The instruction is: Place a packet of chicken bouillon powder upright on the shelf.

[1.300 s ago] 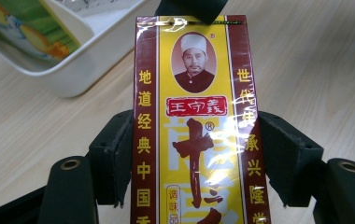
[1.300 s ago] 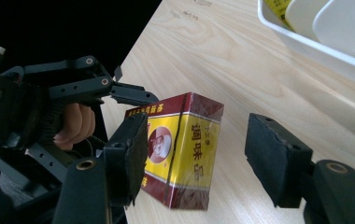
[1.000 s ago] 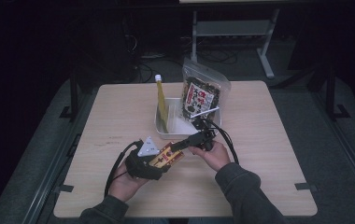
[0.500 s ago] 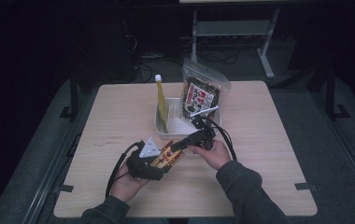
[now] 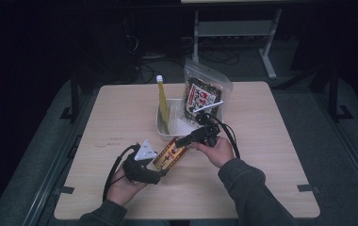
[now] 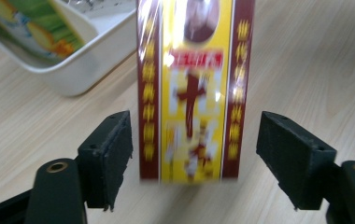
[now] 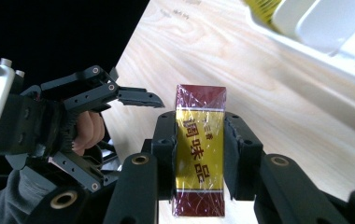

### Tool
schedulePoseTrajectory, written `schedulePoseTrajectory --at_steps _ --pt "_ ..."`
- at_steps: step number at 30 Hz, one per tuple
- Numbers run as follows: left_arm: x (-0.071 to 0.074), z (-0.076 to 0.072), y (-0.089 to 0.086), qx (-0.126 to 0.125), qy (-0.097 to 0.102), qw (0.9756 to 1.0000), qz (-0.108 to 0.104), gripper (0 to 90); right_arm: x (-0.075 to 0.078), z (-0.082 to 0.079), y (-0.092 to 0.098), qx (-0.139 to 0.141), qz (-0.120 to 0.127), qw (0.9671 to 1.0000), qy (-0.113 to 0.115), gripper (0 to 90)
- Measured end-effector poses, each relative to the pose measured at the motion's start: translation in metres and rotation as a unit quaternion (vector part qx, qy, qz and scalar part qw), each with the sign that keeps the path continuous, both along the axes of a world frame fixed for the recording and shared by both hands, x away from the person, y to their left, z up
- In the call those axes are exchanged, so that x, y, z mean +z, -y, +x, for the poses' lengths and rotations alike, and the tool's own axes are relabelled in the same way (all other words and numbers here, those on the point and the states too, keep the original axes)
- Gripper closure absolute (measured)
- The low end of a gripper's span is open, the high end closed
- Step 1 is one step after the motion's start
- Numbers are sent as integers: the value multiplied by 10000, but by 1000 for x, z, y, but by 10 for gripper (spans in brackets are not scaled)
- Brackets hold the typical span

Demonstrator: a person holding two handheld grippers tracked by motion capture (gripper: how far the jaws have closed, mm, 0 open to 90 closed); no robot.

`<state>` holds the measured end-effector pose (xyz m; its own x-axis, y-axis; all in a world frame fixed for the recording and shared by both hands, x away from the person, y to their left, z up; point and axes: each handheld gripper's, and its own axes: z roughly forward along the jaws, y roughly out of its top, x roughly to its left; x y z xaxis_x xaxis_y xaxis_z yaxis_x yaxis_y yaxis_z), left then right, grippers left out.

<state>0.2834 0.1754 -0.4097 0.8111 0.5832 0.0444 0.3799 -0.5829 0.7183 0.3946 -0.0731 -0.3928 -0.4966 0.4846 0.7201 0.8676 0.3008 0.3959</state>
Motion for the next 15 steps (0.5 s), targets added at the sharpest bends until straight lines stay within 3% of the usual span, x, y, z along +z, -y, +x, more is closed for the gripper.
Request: schedulePoseTrajectory --at_steps 15 --pt "-9 -2 -27 299 -157 9994 -117 233 23 3 14 -265 -148 9991 307 684"
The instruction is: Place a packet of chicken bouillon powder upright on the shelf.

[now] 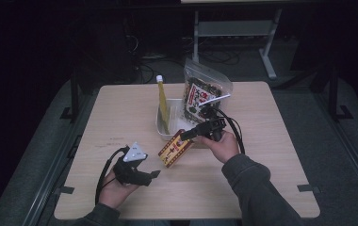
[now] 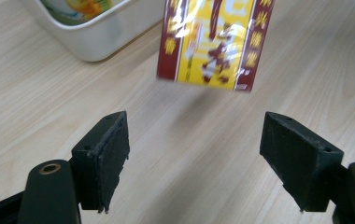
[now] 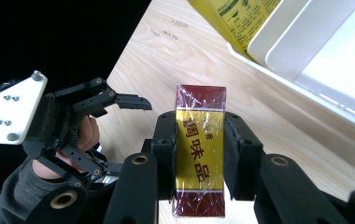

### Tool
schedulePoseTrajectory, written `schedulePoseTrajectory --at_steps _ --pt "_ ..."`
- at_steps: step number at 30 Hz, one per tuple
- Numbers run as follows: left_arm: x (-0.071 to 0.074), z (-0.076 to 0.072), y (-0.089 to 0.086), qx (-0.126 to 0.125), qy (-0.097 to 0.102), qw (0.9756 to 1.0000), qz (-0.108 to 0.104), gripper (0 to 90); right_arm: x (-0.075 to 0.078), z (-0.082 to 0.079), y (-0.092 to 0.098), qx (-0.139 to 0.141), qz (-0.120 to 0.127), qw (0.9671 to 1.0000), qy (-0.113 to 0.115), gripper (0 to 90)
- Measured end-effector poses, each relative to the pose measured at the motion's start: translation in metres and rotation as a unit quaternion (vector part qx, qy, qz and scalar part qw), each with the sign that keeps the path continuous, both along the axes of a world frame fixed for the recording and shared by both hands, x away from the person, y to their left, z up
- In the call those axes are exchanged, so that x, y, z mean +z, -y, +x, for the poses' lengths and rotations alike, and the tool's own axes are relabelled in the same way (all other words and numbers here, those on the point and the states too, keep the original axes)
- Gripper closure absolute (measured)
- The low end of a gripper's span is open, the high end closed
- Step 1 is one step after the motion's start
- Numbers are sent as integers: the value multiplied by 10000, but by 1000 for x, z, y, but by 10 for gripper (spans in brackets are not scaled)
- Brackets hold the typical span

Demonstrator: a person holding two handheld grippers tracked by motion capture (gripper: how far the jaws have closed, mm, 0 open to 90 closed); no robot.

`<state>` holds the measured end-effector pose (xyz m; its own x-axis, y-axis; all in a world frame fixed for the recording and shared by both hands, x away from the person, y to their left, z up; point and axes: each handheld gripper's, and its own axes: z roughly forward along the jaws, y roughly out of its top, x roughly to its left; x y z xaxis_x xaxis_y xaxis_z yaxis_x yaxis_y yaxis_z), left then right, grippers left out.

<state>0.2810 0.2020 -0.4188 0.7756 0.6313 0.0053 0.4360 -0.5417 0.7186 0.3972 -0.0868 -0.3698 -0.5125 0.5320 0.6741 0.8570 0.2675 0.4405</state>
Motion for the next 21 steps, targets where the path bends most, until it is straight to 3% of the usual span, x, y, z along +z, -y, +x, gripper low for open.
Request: schedulePoseTrajectory --at_steps 21 --pt "-8 0 -14 168 -134 9997 -129 218 42 10 26 -510 -147 9979 360 685"
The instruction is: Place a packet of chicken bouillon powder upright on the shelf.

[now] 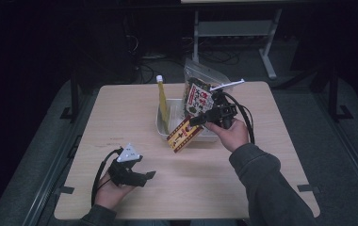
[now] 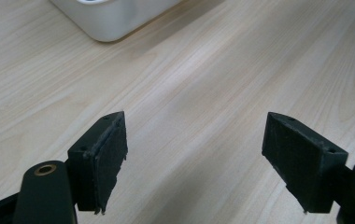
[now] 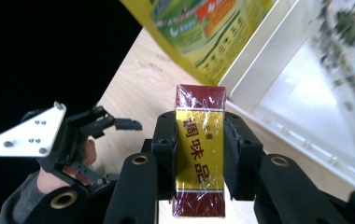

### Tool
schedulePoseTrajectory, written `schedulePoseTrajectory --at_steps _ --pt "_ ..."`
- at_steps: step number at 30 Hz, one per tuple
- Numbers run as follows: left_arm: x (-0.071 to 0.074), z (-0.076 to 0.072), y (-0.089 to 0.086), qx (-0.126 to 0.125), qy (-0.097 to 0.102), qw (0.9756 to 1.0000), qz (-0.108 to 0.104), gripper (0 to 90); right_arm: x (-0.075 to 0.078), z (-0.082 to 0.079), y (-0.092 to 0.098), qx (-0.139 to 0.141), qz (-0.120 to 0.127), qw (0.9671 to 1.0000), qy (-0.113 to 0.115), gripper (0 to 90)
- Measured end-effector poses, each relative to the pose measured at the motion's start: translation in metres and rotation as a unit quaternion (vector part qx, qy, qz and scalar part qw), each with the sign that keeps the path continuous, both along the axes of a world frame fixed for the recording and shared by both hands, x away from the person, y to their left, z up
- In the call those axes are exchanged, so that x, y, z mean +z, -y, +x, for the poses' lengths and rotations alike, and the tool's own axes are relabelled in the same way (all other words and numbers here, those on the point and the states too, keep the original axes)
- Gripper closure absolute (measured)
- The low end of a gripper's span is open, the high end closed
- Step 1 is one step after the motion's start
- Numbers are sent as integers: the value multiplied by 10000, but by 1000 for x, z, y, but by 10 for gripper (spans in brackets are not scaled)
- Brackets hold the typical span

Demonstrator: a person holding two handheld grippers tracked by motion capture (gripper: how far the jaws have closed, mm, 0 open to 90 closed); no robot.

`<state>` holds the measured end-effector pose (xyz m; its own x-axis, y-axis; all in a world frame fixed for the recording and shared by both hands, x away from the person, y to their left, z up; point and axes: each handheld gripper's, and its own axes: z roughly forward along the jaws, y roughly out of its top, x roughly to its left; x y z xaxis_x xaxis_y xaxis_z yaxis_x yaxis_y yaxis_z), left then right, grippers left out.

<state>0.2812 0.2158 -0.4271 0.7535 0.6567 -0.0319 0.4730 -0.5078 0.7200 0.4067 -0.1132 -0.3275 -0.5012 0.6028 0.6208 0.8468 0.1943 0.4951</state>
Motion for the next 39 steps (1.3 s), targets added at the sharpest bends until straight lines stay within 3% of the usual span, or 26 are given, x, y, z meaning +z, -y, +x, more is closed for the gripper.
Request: schedulePoseTrajectory --at_steps 17,24,34,39 --pt "-5 3 -7 89 -65 9999 -97 216 28 15 7 -392 -237 9988 156 685" --pt "-4 4 -11 121 -56 9998 -126 210 35 21 4 -546 -305 9979 176 684" --pt "-5 4 -17 146 -93 9997 -164 201 51 27 -3 -732 -514 9952 393 684" --pt "-5 5 -19 184 -83 9995 -224 200 56 30 -5 -774 -497 9950 398 684"
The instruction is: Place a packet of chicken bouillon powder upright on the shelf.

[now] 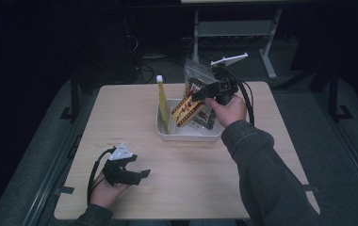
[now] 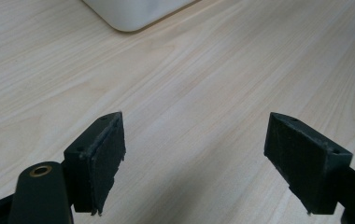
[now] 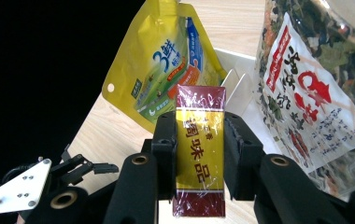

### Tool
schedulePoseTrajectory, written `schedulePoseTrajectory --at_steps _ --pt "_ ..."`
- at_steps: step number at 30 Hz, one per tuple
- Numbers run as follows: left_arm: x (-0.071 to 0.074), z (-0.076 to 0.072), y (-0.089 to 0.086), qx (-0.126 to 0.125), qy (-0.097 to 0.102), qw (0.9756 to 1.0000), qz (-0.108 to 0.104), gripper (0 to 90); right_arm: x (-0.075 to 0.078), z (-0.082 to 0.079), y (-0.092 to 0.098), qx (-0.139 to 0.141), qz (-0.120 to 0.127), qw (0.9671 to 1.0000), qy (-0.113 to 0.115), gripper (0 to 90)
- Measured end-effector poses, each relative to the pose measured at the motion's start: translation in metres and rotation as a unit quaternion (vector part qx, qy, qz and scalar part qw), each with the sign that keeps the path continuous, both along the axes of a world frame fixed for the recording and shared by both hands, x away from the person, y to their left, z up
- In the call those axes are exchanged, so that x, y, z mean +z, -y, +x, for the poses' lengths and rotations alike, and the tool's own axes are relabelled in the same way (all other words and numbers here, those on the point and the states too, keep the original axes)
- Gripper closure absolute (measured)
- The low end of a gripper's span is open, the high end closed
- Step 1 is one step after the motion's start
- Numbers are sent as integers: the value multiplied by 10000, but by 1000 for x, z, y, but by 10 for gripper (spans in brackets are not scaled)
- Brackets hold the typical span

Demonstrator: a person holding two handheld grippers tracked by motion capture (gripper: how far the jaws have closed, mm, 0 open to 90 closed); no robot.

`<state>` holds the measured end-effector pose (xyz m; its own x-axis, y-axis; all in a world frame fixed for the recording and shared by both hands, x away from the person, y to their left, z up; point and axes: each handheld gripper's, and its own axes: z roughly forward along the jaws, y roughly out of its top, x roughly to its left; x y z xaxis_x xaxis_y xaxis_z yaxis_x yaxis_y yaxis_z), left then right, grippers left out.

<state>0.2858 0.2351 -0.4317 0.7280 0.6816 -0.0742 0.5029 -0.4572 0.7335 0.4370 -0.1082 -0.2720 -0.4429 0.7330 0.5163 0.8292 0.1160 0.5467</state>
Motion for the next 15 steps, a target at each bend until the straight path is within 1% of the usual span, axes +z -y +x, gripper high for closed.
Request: schedulePoseTrajectory --at_steps 5,7,15 --pt "0 1 -1 8 -7 10000 -27 200 5 3 -2 -57 -68 10000 21 684" --pt "-1 1 -3 27 -33 10000 -41 200 8 4 -4 -66 -79 9999 72 684" --pt "0 1 -8 94 -4 9999 -65 198 12 9 -6 -125 -127 9998 81 684"
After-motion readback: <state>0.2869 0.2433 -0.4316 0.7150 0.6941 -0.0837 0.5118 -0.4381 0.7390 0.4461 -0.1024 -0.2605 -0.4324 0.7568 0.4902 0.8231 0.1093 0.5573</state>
